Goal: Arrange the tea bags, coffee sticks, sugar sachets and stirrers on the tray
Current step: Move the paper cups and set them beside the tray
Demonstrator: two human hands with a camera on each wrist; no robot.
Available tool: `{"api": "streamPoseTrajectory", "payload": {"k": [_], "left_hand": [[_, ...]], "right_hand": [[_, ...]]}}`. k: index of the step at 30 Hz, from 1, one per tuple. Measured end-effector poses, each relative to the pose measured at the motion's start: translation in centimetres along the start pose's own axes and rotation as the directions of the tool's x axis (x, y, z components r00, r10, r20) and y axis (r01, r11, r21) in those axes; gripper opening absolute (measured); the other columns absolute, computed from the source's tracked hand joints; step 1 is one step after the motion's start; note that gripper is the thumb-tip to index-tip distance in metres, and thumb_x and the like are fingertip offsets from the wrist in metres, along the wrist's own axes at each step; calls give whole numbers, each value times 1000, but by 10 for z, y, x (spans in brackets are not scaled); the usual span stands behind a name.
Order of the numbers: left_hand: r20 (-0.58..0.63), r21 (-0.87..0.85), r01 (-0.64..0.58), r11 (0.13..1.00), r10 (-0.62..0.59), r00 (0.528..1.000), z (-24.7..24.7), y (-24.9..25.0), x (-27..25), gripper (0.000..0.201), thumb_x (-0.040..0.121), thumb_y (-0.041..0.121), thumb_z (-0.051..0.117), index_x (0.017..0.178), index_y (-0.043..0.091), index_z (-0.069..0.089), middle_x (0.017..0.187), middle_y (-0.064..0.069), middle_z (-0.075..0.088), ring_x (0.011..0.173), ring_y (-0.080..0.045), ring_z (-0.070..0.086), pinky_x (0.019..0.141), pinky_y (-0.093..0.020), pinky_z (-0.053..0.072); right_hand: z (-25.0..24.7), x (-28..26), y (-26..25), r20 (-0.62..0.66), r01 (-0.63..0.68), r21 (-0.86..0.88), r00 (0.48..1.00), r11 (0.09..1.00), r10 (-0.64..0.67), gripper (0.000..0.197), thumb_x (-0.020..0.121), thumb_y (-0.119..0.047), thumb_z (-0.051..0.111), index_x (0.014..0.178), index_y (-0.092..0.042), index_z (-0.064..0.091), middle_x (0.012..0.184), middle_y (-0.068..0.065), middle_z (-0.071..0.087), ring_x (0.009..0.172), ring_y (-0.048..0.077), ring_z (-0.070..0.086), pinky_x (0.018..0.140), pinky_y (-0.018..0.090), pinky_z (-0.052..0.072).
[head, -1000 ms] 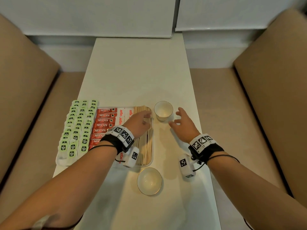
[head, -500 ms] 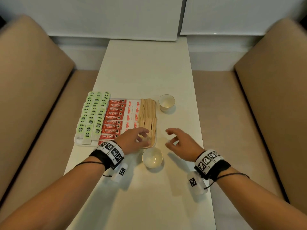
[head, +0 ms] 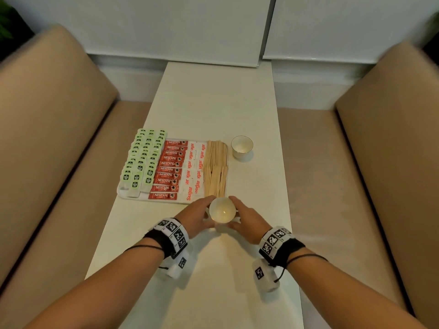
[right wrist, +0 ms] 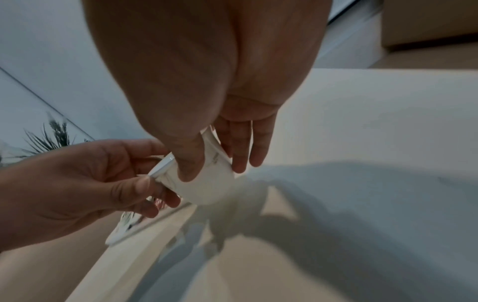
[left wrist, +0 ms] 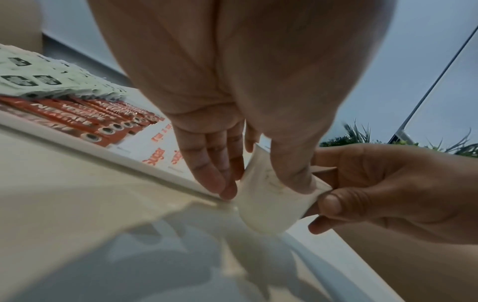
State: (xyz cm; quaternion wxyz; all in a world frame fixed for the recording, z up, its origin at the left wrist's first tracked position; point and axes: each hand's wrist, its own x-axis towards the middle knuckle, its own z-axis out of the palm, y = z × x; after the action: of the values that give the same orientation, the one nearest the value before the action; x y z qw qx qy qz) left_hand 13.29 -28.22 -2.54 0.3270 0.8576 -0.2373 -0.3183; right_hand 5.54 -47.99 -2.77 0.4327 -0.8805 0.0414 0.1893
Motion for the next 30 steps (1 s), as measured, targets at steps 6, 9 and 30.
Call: {"api": "streamPoseTrajectory", "payload": {"k": [6,9,30], "left_hand": [[-120,-91,0,996,-11,993,-27,32,39,78,86,20,77,151,26,34,129,9,55,105,-13,61,93,-34,50],[-155,-96,-21,995,6,988,-37,45,66,74,87,20,75,150,24,36,135,5,57,106,-14,62,95,-38,52],[-105,-254,47,966,-76,991,-11,27,153,69,93,9,67,151,25,33,140,-5,58,123,-20,59,108,-44,46]], "right_hand": [[-46,28,-9,-153,30,1,988,1000,-30,78,94,-17,70,157,-19,23,141,11,57,126,26,58,104,36,45],[-63,44,-9,-214,20,45,977,999,-10,72,93,-16,70,152,-22,28,134,6,60,123,23,59,101,36,47],[-73,105,40,-242,-35,134,968,990,67,54,93,-18,67,139,-25,38,117,2,65,108,22,64,95,40,51]]}}
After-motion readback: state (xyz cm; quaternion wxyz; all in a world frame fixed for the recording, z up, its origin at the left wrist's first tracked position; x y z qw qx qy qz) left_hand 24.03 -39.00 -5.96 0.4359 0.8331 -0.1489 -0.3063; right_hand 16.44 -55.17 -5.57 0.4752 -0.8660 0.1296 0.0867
